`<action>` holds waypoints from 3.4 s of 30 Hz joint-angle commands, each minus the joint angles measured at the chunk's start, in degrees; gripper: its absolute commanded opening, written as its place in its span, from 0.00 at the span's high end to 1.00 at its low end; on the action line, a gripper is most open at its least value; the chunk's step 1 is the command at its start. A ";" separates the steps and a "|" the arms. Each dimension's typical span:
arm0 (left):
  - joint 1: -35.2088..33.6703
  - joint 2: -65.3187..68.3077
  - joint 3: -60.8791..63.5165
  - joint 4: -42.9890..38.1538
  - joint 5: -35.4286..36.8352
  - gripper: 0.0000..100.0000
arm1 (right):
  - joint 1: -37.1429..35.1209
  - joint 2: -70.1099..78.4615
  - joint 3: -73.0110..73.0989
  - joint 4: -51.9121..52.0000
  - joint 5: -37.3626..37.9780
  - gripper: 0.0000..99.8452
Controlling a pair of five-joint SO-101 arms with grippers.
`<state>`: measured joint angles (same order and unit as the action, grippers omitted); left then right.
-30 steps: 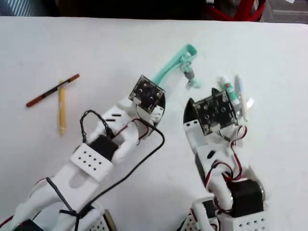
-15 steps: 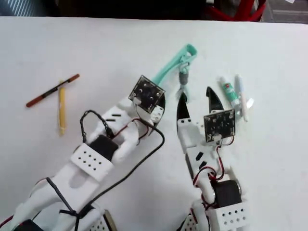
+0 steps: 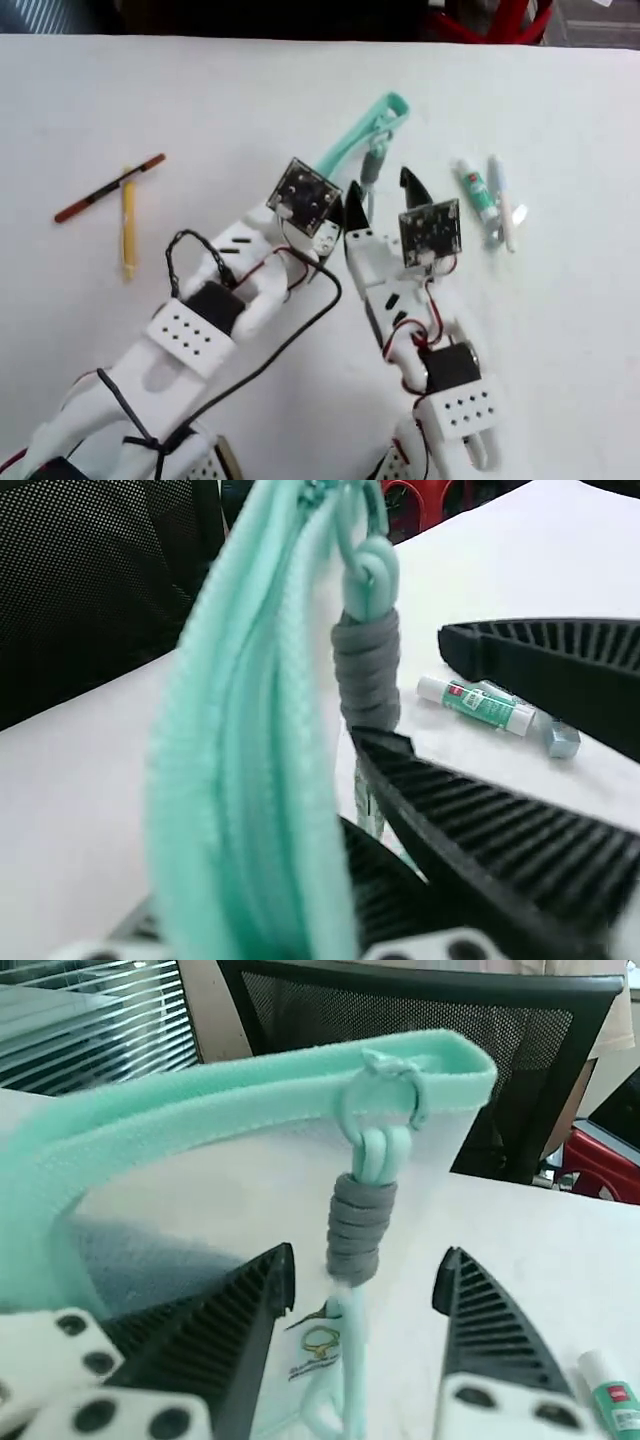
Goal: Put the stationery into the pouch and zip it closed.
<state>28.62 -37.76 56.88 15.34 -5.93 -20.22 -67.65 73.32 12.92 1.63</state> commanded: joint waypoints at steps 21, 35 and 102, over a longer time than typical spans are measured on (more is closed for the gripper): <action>2.24 0.04 -0.18 -0.53 0.18 0.98 | 3.03 16.40 -11.69 -6.55 -0.53 0.77; 2.24 0.04 -0.09 -0.53 0.09 0.98 | 1.89 16.92 -12.04 -9.80 9.67 0.98; 1.89 -0.04 -0.09 -0.53 0.53 0.98 | 5.14 -7.96 -49.49 69.85 21.10 0.72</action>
<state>29.67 -37.41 57.05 15.34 -5.93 -19.08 -75.82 25.58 82.11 23.16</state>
